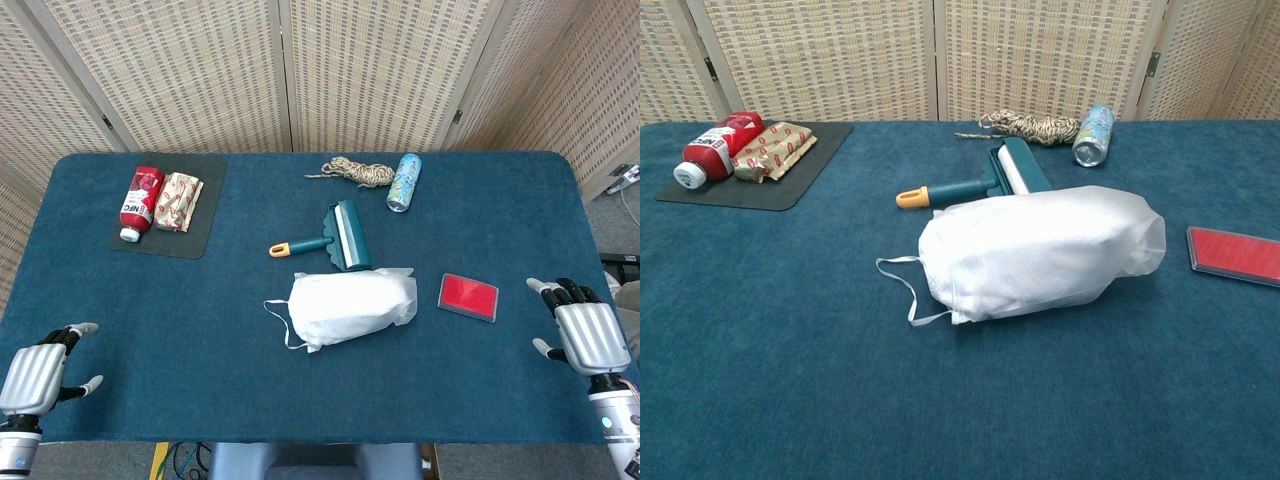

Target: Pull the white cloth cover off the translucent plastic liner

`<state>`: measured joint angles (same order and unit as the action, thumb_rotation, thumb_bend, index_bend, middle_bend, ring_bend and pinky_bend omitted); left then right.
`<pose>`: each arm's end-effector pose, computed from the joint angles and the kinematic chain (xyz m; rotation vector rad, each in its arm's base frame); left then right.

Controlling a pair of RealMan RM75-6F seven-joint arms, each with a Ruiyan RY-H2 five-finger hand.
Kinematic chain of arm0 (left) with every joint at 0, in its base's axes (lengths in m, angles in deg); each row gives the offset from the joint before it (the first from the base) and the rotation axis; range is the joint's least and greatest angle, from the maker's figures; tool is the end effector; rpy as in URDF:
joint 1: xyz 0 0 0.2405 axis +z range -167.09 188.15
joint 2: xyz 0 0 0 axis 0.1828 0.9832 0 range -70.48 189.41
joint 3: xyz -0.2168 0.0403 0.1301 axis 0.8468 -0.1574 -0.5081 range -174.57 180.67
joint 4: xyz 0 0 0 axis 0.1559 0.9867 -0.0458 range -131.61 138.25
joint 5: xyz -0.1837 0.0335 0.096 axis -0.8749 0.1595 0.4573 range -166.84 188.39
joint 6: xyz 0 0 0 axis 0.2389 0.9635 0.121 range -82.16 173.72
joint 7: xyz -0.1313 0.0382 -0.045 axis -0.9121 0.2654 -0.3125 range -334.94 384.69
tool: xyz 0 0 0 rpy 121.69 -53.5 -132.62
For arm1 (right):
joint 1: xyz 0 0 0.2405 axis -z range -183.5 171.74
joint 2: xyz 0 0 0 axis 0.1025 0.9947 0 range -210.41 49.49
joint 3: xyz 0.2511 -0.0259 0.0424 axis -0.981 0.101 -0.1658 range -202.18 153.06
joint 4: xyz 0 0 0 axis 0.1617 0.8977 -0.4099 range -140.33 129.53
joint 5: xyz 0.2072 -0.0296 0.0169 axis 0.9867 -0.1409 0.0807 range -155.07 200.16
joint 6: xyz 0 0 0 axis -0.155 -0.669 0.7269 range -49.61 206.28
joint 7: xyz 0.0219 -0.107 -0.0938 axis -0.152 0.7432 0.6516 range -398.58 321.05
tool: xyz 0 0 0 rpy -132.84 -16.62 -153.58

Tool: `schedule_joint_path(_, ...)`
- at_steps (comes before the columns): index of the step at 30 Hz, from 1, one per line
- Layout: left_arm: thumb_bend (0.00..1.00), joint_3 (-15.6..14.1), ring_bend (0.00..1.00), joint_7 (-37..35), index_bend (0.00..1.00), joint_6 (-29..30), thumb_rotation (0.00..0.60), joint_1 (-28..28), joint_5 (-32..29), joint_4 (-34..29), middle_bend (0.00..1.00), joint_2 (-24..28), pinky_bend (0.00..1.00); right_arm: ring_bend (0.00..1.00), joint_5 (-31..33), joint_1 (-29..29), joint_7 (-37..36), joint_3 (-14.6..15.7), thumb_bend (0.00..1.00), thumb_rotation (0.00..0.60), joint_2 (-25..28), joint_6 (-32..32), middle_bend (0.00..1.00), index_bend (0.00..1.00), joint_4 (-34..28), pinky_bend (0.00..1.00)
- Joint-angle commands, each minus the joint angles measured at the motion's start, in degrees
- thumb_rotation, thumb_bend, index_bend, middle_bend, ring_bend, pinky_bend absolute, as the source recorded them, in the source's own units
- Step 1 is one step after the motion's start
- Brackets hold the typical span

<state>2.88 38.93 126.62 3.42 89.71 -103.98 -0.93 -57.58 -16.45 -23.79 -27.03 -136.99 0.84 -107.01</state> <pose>-0.2796 0.1748 0.1449 -1.4354 -0.9954 -0.7531 -0.2895 -0.2053 0.1720 1.5226 -0.8021 0.6793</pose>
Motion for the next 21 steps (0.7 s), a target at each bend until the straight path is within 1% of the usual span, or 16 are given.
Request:
schedule_joint_path(1, 0.05, 0.0, 0.31, -0.1, 0.27, 0.0, 0.6, 0.1, 0.0, 0.0, 0.31, 0.1, 0.48, 0.18, 0.1, 0.0, -0.1, -0.1, 0.0, 0.6, -0.1, 0.1, 0.3, 0.23, 0.2, 0.28)
schedule_joint_path(5, 0.05, 0.0, 0.31, -0.3, 0.27, 0.3, 0.6, 0.3, 0.4, 0.0, 0.31, 0.2, 0.48, 0.18, -0.1, -0.1, -1.0, -0.3, 0.0, 0.6, -0.6, 0.3, 0.3, 0.23, 0.8, 0.28)
schedule_joint_path(9, 0.05, 0.2, 0.31, -0.2, 0.27, 0.0, 0.6, 0.3, 0.4, 0.0, 0.31, 0.1, 0.48, 0.18, -0.5, -1.2, -2.8, -1.0, 0.0, 0.6, -2.5, 1.4, 0.28, 0.23, 2.5, 0.28)
schedule_joint_path(13, 0.05, 0.3, 0.31, 0.0, 0.27, -0.5, 0.6, 0.1, 0.2, 0.2, 0.31, -0.2, 0.48, 0.17, -0.9, -3.6, -4.0, -1.9, 0.0, 0.6, -5.1, 4.2, 0.23, 0.22, 4.3, 0.28)
schedule_joint_path(16, 0.05, 0.3, 0.32, -0.1, 0.27, -1.0, 0.6, -0.1, 0.1, 0.2, 0.31, -0.3, 0.48, 0.16, -1.0, -5.8, -4.3, -2.6, 0.0, 0.6, -7.2, 6.7, 0.22, 0.19, 5.7, 0.28)
schedule_joint_path(21, 0.05, -0.6, 0.32, 0.1, 0.27, -1.1, 0.6, 0.1, 1.7, 0.9, 0.31, -0.7, 0.48, 0.15, -0.7, -9.4, -4.4, -3.8, 0.0, 0.6, -11.5, 10.4, 0.2, 0.17, 8.0, 0.28)
